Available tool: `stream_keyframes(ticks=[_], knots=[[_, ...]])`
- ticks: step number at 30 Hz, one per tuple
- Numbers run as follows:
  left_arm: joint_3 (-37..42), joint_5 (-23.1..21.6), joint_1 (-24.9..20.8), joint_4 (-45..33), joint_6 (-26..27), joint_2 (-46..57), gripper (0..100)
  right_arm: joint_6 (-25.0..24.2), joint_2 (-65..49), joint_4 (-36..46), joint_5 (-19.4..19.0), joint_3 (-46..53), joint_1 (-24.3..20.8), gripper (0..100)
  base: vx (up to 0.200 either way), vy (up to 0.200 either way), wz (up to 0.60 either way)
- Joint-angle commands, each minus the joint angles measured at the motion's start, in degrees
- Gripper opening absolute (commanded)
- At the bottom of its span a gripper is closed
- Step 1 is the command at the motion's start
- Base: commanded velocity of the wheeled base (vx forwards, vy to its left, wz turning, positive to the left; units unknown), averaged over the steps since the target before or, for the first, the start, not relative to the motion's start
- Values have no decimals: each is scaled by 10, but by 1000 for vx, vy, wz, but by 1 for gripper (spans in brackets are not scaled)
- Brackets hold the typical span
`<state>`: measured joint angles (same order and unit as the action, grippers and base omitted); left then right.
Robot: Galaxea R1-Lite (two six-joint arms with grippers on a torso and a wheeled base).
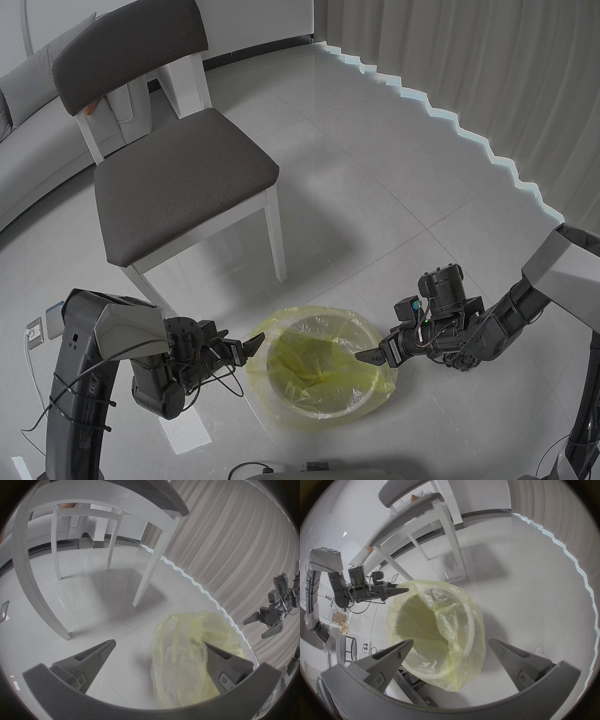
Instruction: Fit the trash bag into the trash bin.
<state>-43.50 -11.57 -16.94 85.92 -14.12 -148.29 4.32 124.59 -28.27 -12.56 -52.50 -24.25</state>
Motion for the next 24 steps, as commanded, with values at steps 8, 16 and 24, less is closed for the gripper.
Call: stream_keyframes(ticks=[8, 16, 24], knots=[[-5, 1, 15, 10, -5, 0, 100, 1, 4, 1, 2, -34, -25, 100, 0, 0, 0], [-93, 8, 9, -109, 2, -25, 100, 6, -11, 2, 1, -14, 7, 100, 0, 0, 0], [-162, 6, -12, -225, 10, -20, 100, 19, -9, 1, 1, -8, 7, 100, 0, 0, 0]])
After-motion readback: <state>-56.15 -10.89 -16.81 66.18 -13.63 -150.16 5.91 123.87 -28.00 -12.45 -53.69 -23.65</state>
